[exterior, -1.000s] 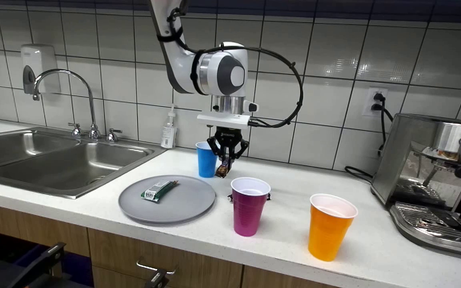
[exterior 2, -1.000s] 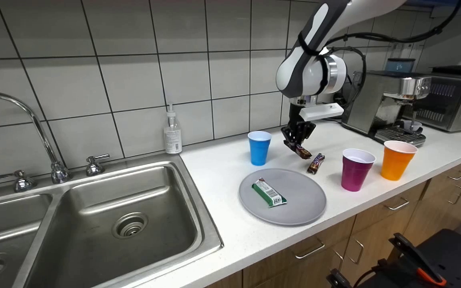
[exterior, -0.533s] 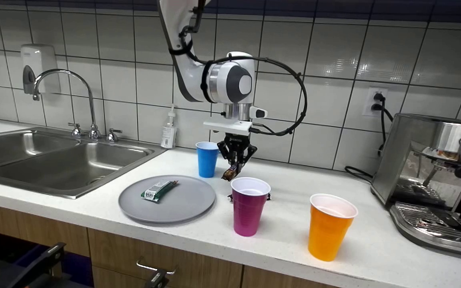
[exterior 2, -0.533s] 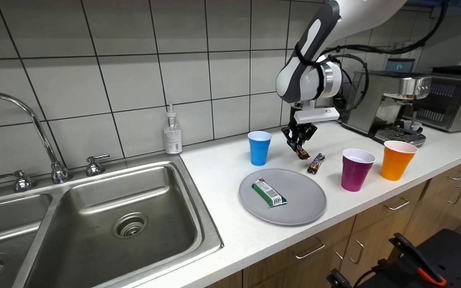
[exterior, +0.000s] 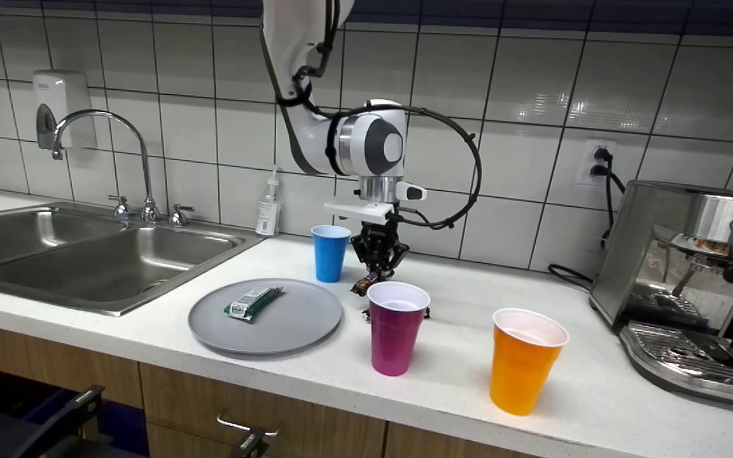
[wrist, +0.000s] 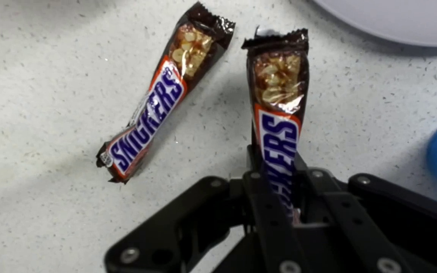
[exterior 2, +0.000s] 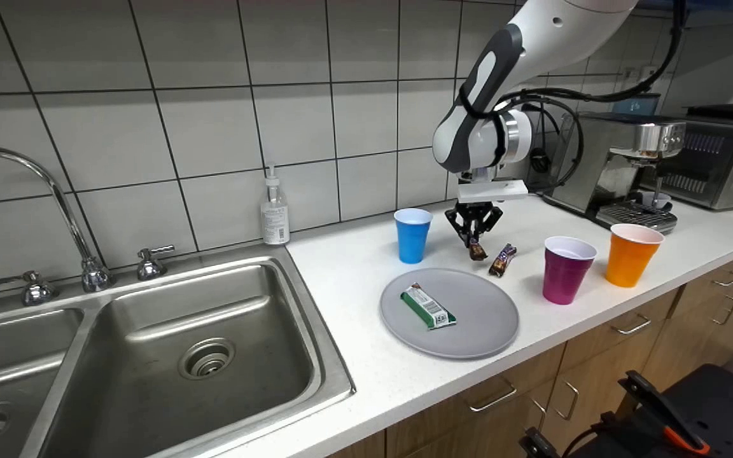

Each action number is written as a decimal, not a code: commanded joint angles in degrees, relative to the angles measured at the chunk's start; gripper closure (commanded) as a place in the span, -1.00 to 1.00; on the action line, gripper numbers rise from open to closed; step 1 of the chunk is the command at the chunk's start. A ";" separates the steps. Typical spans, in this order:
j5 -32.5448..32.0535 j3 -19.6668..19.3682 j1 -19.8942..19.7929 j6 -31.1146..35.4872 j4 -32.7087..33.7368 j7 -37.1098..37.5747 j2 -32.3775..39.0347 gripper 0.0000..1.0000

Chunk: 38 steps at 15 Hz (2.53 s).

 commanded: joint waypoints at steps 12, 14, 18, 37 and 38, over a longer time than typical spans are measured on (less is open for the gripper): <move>0.04 -0.85 0.90 -4.43 4.31 2.71 1.07 -0.51; -0.02 -0.65 0.93 -4.01 3.53 2.06 0.30 -0.82; 0.21 -0.05 0.70 -2.68 0.95 0.56 -1.68 -1.00; 0.68 4.90 1.17 0.81 -24.94 -14.13 -22.56 -1.00; 0.64 5.25 1.43 0.71 -26.12 -14.62 -23.52 -1.00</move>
